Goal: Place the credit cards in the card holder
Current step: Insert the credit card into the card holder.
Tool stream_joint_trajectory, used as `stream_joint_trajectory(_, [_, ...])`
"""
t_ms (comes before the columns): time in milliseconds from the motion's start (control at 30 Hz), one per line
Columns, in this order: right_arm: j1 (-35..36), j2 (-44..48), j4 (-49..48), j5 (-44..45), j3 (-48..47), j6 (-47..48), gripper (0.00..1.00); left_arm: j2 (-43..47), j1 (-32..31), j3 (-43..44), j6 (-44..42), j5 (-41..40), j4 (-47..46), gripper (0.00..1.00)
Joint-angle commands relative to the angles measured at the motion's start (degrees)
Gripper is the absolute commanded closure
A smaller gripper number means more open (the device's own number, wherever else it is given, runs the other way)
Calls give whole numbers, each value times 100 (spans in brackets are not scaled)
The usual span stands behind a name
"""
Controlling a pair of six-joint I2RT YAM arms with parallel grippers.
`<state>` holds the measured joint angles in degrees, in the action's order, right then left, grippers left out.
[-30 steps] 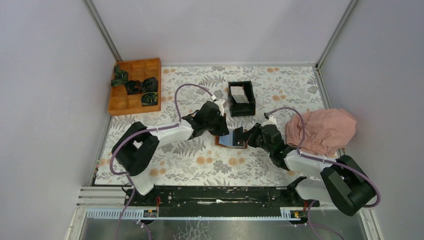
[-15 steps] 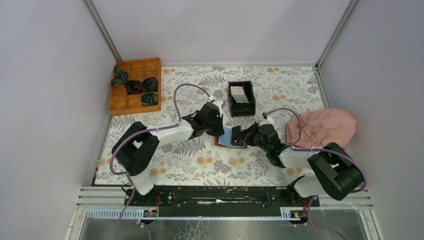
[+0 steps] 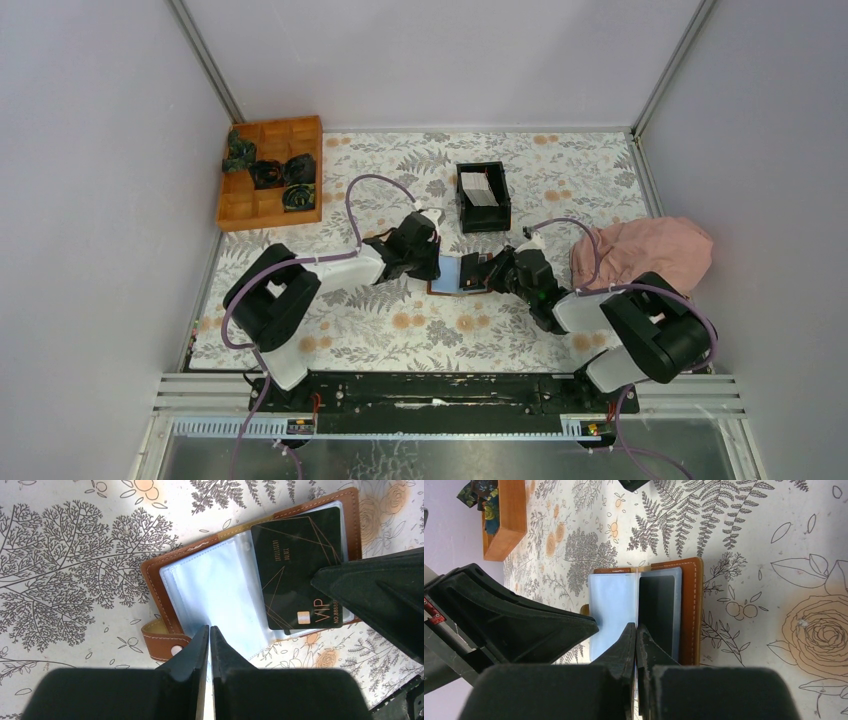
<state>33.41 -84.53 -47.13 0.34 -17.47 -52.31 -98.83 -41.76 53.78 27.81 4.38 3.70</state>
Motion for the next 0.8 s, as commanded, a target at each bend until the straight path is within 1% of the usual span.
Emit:
stream_joint_trajectory(0, [43, -140, -492, -98, 3, -70, 100, 118, -26, -120, 4, -175, -122, 90])
stream_joint_trajectory(300, [69, -429, -758, -198, 55, -132, 100, 52, -25, -174, 40, -191, -192, 90])
stream_joint_trajectory(767, [304, -647, -800, -84, 51, -143, 100, -26, -34, -201, 32, -304, -155, 91])
